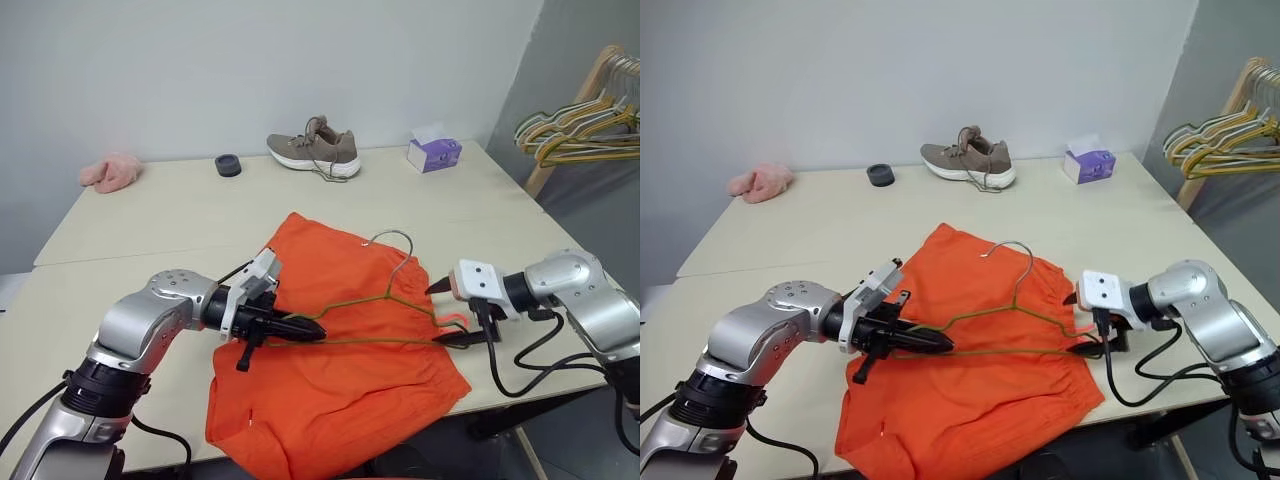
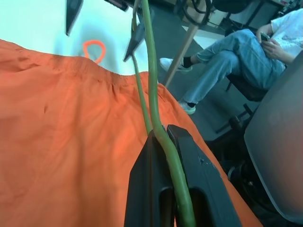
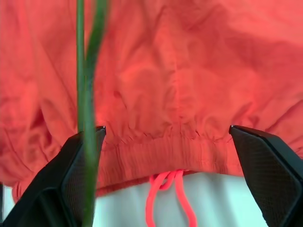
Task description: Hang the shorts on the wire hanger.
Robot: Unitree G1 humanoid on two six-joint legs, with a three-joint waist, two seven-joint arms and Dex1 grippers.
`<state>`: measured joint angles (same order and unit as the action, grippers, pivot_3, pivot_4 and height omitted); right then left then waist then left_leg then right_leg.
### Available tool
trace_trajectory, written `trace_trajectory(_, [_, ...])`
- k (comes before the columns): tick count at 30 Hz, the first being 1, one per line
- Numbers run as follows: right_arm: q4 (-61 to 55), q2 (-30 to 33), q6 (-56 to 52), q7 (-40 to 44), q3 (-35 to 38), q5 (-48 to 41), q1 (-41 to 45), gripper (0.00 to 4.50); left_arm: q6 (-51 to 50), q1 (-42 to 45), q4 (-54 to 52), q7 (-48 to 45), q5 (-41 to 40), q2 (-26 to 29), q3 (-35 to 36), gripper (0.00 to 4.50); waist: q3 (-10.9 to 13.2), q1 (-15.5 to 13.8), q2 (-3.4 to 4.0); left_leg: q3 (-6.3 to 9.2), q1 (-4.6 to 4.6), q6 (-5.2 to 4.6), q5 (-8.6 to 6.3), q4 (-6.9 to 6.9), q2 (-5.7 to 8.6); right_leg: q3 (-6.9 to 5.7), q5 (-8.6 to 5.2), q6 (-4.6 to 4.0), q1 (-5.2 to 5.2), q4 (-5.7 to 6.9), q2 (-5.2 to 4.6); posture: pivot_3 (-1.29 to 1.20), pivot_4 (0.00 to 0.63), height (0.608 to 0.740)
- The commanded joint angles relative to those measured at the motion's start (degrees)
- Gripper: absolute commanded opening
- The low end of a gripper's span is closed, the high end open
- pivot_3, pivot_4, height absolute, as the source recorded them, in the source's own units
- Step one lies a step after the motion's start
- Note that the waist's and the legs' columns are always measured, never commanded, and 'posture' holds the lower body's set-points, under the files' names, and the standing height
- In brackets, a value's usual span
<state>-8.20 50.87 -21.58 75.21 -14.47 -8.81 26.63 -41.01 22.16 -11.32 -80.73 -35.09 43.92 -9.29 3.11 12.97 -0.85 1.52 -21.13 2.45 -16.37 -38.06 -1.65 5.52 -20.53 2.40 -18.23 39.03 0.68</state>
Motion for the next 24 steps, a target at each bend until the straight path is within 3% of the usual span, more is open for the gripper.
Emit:
trace_trajectory(1, [1.01, -0.93, -0.62, -2.09, 2.44, -0.58, 2.71, 4.46, 1.34, -0.01, -2.50, -0.65, 0.14, 0.61, -0.53, 0.00, 0.00, -0.06, 0.00, 0.00, 0.00, 0.00, 0.00, 0.00, 0.00, 0.00, 0.00, 0.00, 0.00, 0.00, 0.00, -0.24, 0.006, 0.740])
trace_trajectory(12, [-2.84, 4.12, -6.66, 2.79, 3.30, -5.51, 1.35, 4.46, 2.65, -1.91, -5.47, 0.06, 1.02, 1.28, -1.19, 0.00, 0.01, -0.33, -0.01, 0.04, -0.05, 0.00, 0.00, 0.01, 0.00, -0.06, 0.00, 0.00, -0.01, -0.04, -0.20, -0.24, 0.003, 0.740])
trace_trajectory(24, [-4.82, 1.46, -5.61, 1.88, -3.12, -2.18, -1.05, 4.46, 2.89, -1.20, -4.95, 0.11, 1.02, 0.91, -1.20, 0.00, 0.01, -0.27, -0.01, 0.01, -0.03, 0.00, 0.00, 0.00, 0.02, -0.04, 0.00, 0.00, -0.01, -0.02, -0.18, -0.23, 0.001, 0.740])
